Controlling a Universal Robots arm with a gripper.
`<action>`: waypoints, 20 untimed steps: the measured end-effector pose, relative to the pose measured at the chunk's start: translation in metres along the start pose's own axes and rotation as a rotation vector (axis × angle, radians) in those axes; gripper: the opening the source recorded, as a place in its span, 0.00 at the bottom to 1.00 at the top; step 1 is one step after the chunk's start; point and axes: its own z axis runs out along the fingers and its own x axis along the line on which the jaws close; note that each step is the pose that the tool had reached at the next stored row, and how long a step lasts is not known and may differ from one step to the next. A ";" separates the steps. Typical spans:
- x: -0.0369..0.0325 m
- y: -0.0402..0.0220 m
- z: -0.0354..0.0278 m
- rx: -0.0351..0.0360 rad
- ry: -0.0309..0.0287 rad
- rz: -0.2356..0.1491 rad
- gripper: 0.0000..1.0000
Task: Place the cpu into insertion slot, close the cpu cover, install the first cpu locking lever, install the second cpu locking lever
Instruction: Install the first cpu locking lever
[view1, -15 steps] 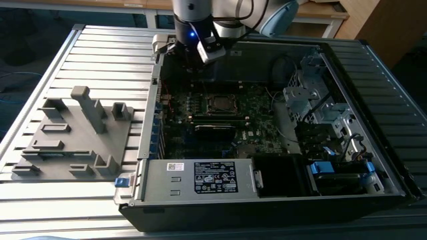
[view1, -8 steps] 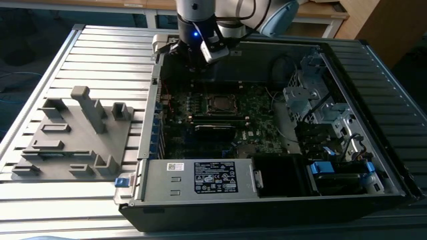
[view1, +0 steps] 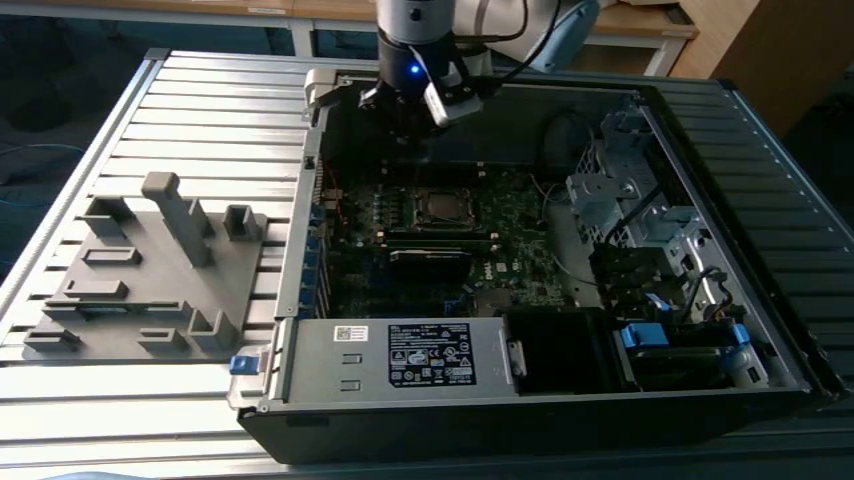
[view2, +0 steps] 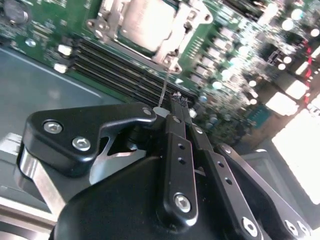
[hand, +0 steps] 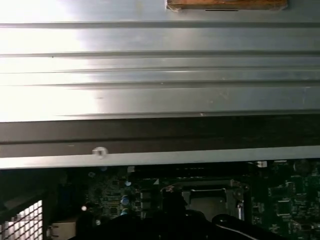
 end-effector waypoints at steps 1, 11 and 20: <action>-0.0034 0.0002 0.0001 0.0000 0.0000 0.000 0.11; -0.0154 -0.0013 0.0005 -0.0389 0.0017 0.002 0.11; -0.0179 -0.0067 0.0003 -0.0761 0.0033 0.003 0.11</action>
